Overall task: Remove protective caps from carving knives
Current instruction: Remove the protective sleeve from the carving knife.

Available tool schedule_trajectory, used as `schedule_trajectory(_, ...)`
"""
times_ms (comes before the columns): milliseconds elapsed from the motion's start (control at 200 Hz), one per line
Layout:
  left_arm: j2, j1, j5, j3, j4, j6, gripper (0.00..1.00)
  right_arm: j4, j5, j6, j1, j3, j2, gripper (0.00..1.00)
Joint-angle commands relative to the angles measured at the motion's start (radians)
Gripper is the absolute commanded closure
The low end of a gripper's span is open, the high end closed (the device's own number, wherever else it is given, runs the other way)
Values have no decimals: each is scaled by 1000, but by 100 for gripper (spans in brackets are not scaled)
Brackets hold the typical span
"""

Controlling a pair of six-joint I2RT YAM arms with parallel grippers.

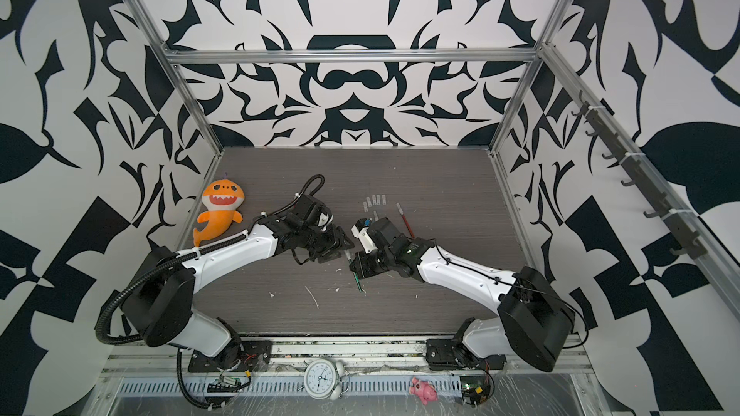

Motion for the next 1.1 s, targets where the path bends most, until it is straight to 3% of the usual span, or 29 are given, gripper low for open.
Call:
schedule_trajectory(0,12,-5,0,33,24,-16,49,32,-15,7,7,42,4,100)
schedule_trajectory(555,42,-4,-1,42,63,-26,71,27,6,20,16,39,7,100)
schedule_trajectory(1095,41,-13,13,31,66,-34,69,56,60,59,16,35,-13,100)
